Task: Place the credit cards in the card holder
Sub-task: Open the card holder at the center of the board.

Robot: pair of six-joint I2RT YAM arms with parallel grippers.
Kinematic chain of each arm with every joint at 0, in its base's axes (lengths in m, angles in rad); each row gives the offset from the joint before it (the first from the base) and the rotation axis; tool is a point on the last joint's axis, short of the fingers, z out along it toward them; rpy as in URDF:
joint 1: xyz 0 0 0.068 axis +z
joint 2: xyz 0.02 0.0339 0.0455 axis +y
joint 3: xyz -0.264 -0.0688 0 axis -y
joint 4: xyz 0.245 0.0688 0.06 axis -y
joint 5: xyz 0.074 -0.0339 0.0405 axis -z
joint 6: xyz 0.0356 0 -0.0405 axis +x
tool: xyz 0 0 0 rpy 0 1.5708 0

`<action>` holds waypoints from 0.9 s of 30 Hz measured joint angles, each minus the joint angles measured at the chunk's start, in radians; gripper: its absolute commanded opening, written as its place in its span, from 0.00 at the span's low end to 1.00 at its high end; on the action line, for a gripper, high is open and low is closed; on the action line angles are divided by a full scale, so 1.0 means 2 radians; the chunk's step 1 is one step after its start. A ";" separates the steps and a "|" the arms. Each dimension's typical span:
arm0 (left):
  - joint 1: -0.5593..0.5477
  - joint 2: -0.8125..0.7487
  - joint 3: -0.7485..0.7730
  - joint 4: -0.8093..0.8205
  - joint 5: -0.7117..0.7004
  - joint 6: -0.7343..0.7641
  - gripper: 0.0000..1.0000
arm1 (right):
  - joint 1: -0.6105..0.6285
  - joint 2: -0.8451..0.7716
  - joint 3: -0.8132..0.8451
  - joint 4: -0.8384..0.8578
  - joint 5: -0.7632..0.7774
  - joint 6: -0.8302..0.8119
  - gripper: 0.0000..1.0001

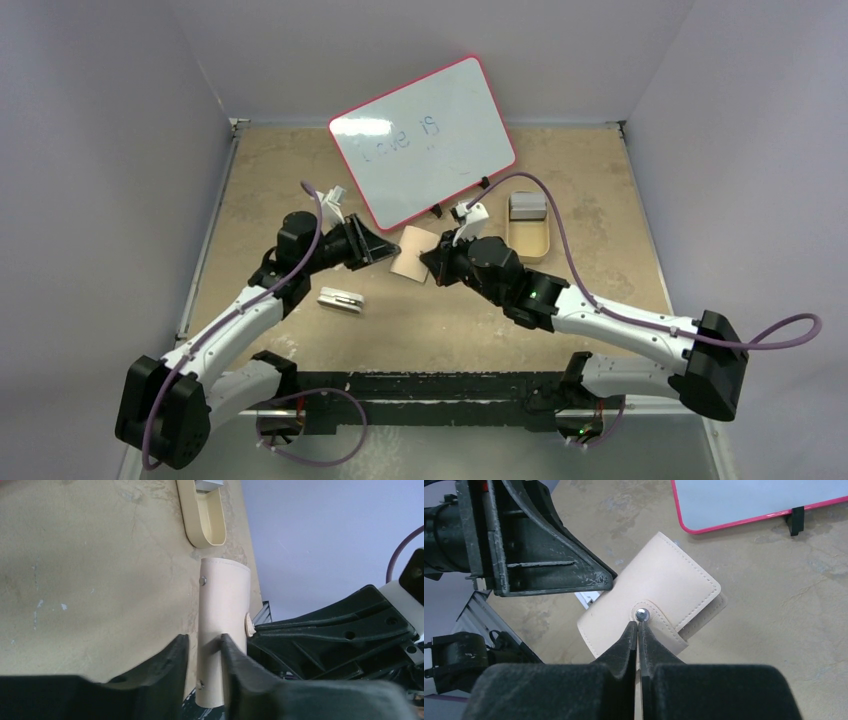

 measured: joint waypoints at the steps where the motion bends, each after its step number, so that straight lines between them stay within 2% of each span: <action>1: 0.000 0.003 -0.003 0.004 0.000 -0.004 0.00 | 0.000 0.000 0.000 0.000 0.000 0.000 0.00; 6: -0.002 0.008 -0.010 0.012 -0.001 -0.007 0.00 | 0.000 -0.019 0.000 -0.007 0.004 0.003 0.00; 14: -0.002 0.008 -0.012 0.007 -0.018 -0.002 0.00 | 0.000 -0.098 -0.026 -0.005 0.009 0.018 0.00; 15: -0.002 0.008 -0.016 0.011 -0.018 -0.002 0.07 | 0.000 -0.103 -0.031 -0.004 0.009 0.019 0.00; 18: -0.002 0.010 -0.019 0.013 -0.016 -0.006 0.44 | 0.000 -0.107 -0.043 -0.003 0.009 0.019 0.00; 21: -0.002 0.003 -0.019 0.026 -0.009 -0.026 0.67 | 0.000 -0.104 -0.048 -0.005 0.006 0.017 0.00; 24: -0.002 -0.017 -0.019 0.056 -0.002 -0.052 0.77 | 0.000 -0.099 -0.049 -0.005 0.003 0.017 0.00; 27: -0.003 -0.031 -0.019 0.086 0.004 -0.072 0.78 | 0.000 -0.095 -0.049 0.000 0.003 0.017 0.00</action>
